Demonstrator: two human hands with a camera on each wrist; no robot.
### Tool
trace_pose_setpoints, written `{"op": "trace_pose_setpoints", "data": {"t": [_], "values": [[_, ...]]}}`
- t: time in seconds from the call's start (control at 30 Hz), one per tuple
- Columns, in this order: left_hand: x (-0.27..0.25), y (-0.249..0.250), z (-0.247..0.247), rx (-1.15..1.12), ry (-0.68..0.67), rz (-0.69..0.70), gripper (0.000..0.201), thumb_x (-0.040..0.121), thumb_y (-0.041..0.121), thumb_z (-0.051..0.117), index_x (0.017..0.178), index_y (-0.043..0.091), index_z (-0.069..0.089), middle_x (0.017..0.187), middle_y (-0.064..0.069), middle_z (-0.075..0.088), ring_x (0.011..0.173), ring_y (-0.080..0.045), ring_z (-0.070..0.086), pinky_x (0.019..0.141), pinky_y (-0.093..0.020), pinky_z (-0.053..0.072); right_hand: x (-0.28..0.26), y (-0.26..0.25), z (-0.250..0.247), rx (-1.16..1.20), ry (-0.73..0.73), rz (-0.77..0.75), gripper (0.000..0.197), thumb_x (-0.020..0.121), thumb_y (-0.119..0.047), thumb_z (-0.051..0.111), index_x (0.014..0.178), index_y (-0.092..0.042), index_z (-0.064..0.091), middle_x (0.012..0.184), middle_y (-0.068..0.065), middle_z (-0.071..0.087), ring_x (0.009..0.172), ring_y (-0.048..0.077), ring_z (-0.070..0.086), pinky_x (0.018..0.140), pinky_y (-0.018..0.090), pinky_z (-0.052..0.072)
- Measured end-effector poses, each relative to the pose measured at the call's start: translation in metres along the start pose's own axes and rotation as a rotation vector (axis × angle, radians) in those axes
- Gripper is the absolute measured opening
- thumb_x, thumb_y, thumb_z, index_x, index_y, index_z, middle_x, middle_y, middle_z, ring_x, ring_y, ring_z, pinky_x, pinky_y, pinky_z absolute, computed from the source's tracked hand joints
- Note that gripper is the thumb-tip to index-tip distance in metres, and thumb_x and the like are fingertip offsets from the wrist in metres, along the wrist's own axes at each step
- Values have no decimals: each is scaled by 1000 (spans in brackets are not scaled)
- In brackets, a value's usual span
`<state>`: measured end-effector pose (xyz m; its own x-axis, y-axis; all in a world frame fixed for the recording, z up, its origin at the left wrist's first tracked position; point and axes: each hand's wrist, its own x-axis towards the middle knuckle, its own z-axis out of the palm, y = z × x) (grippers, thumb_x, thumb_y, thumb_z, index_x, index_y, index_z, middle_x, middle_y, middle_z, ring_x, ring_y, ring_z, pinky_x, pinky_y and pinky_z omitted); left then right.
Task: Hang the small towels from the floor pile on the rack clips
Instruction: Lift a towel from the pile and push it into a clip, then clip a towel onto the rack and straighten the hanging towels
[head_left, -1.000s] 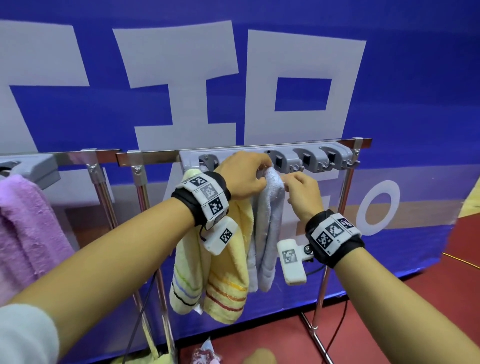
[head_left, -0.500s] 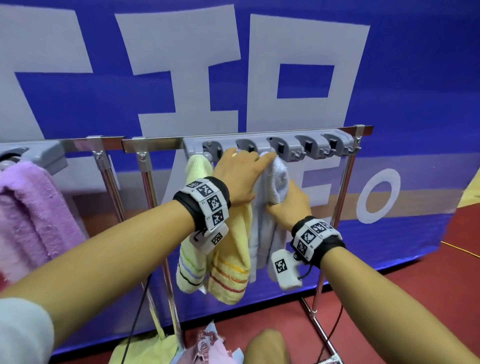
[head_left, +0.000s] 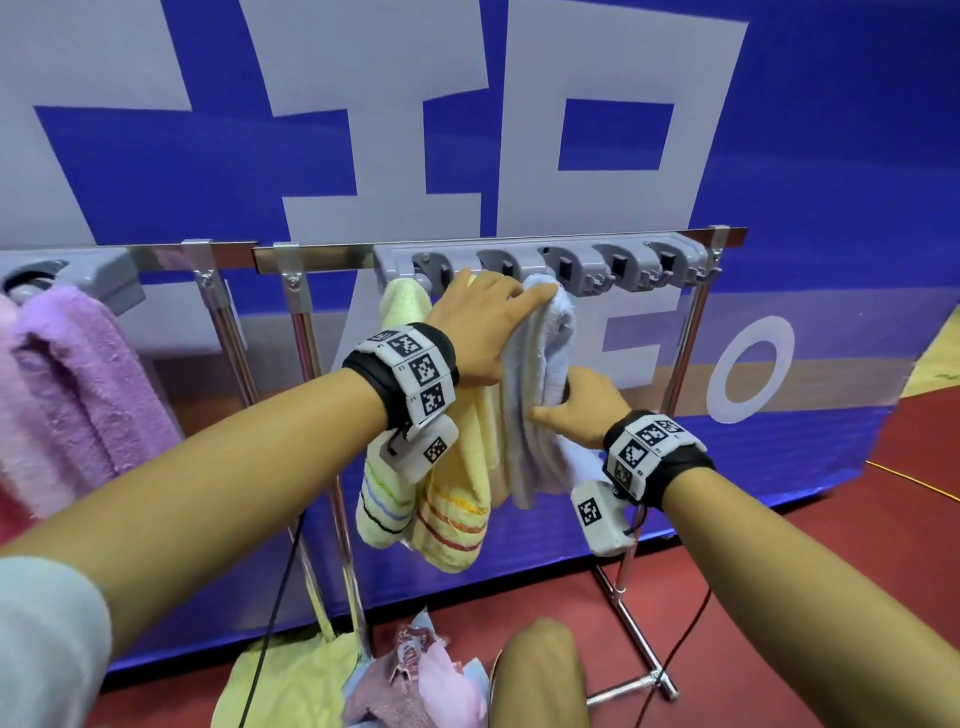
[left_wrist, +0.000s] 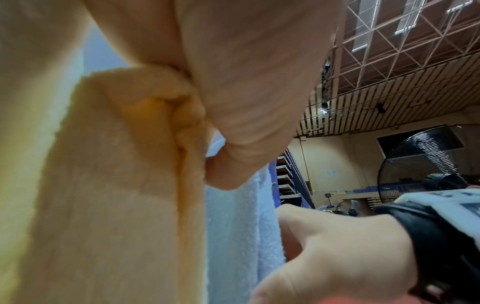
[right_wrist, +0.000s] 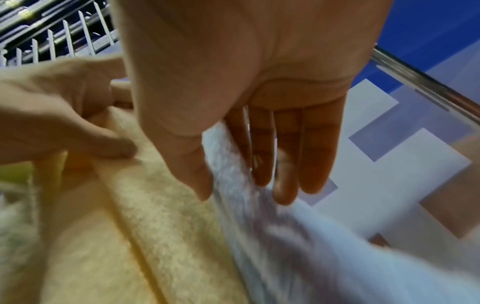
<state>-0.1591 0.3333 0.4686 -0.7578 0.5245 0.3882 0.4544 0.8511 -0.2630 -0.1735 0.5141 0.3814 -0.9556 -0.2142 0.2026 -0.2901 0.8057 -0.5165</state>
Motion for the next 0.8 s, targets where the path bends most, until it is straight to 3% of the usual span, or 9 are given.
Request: {"op": "trace_pose_setpoints", "data": {"t": [0.13,0.27,0.33,0.4,0.5,0.53,0.67,0.8], "values": [[-11,-3,-7,-92,24,-7,80,66,23,55,144,22,37,120,-8,56,112,-30,50,96,-47,42,-4,-16,-26,82,-3,10,23,77,-35,73,84,-13,69,72,1,70,71,20,67,70,40,59],[-26,-6,-22,-186,72,-76,74,70,33,53,143,24,42,126,-8,56,117,-29,50,100,-47,42,-9,-38,-54,289,327,-30,32,79,-31,71,108,-20,65,94,-4,69,85,12,65,79,35,57],[-35,-11,-31,-195,78,-122,70,75,32,58,143,25,42,131,-7,53,122,-29,47,101,-47,42,-15,-57,-62,326,460,-119,35,82,-23,68,115,-16,61,104,-1,66,89,12,62,83,29,53],[-46,-17,-37,-190,67,-147,70,76,38,57,143,25,40,134,-8,51,125,-30,45,102,-48,41,-24,-78,-62,280,515,-251,38,80,-24,65,116,-14,61,107,-1,63,89,12,60,79,19,48],[-69,-26,-41,-215,47,-180,75,72,46,52,143,27,40,132,-7,50,126,-29,44,101,-49,41,-37,-111,-51,124,466,-432,45,75,-32,58,115,-13,61,107,-1,61,84,11,54,75,9,39],[-78,-28,-42,-225,42,-193,74,73,44,54,144,27,40,131,-8,51,125,-29,44,100,-49,42,-40,-121,-44,84,431,-466,45,74,-33,58,114,-14,61,107,-1,59,83,11,53,76,11,40],[-121,-43,-40,-272,68,-229,71,74,41,52,142,23,43,127,-8,53,119,-31,48,95,-49,46,-49,-153,-16,0,304,-469,49,75,-44,57,118,-21,57,112,2,56,91,17,55,85,39,49],[-172,-69,-25,-220,-15,-326,77,73,46,54,146,25,38,137,-10,48,126,-33,45,101,-51,42,-56,-170,15,-145,110,-457,71,79,-59,55,139,-21,44,129,8,52,112,25,54,93,39,47]]}}
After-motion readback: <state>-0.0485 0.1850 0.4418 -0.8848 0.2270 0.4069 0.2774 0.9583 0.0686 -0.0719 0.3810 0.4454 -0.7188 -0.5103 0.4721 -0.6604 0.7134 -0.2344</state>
